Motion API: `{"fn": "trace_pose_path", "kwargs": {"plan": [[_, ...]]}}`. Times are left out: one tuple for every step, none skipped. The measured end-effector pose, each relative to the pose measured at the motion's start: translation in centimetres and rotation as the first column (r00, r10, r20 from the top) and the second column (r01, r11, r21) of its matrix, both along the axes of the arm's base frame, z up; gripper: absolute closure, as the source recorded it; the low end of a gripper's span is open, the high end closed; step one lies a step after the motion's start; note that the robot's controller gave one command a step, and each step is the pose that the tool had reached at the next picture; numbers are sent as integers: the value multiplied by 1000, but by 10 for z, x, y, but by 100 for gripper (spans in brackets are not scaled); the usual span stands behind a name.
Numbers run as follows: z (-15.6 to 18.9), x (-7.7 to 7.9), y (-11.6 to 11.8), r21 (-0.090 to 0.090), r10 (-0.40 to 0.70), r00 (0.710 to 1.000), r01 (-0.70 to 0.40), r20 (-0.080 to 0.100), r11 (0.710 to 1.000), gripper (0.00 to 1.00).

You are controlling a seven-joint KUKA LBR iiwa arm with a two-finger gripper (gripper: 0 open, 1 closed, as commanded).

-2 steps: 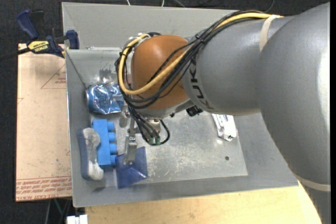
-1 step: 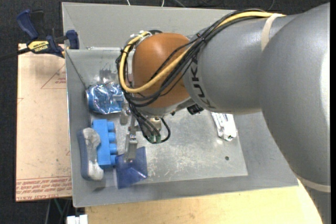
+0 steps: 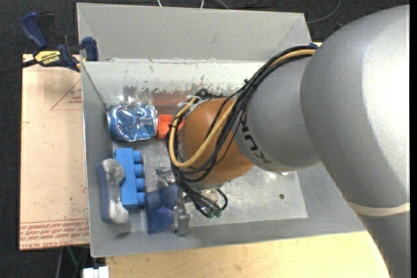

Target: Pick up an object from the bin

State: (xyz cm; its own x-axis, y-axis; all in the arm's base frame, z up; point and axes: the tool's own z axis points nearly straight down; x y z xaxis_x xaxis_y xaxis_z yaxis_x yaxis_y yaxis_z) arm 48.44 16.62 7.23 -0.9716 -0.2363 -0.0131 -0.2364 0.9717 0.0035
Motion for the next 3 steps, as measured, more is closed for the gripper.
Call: {"fn": "trace_pose_path", "kwargs": {"plan": [[61,-3,7,-3,101,995,-101,-9,995,0],[28,-5,22,1,4,1000,-4,1,1000,0],[1,0,26,0,179,984,-179,14,984,0]]}}
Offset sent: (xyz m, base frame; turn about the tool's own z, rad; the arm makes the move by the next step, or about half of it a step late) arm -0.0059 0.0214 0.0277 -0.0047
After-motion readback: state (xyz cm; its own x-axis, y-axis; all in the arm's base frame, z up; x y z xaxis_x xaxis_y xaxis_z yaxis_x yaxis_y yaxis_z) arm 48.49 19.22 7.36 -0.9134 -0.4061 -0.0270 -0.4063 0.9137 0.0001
